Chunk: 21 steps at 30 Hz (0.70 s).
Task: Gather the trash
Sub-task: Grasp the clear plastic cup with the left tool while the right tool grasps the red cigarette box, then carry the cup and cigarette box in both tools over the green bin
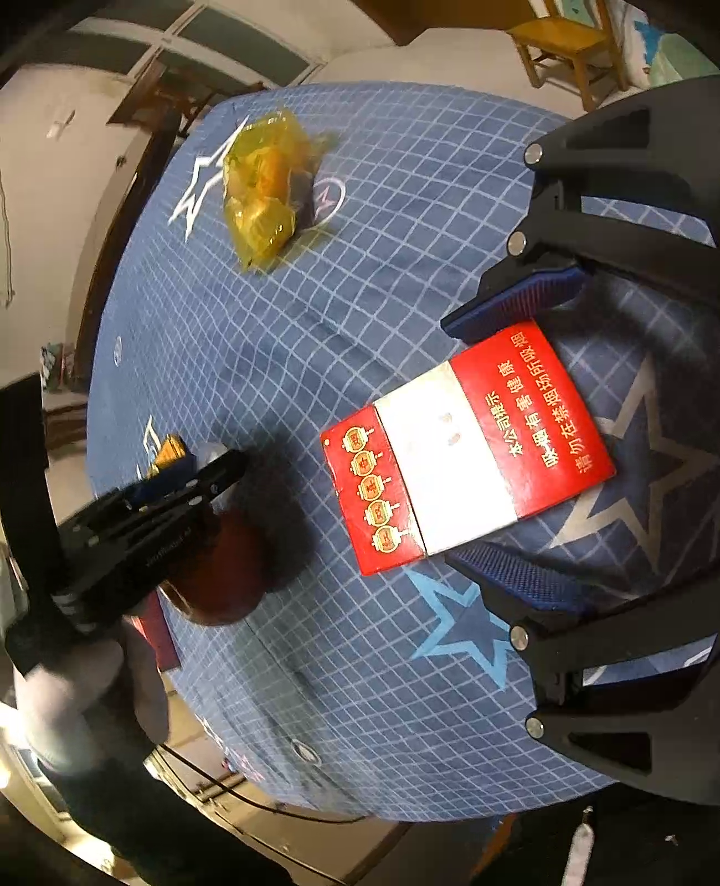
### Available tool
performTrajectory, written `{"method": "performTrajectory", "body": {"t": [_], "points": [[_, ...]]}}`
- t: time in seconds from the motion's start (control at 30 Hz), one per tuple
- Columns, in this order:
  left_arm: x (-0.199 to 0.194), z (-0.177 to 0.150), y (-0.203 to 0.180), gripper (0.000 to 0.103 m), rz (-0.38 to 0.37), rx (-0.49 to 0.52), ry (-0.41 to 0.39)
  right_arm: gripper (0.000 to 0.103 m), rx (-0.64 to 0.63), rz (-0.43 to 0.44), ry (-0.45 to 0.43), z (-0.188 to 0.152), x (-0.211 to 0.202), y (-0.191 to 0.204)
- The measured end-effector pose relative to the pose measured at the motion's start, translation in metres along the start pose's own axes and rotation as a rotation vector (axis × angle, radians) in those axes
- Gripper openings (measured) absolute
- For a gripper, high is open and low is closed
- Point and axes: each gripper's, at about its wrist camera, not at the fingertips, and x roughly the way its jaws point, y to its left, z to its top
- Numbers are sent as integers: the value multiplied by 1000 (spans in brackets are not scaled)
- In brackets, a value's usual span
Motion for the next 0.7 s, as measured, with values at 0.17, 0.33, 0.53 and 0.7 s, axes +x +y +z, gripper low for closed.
{"method": "performTrajectory", "body": {"t": [0.17,0.33,0.53,0.7], "points": [[-35,-19,-21,42,32,-78,-145,63,104,-46,-87,-2,-14,6],[-98,-68,-20,42,53,-237,-418,62,207,-157,-226,1,-37,21],[-136,-140,-34,42,76,-443,-689,62,338,-284,-391,7,-55,37],[-141,-193,-61,42,202,-576,-842,62,390,-405,-477,10,-52,55]]}}
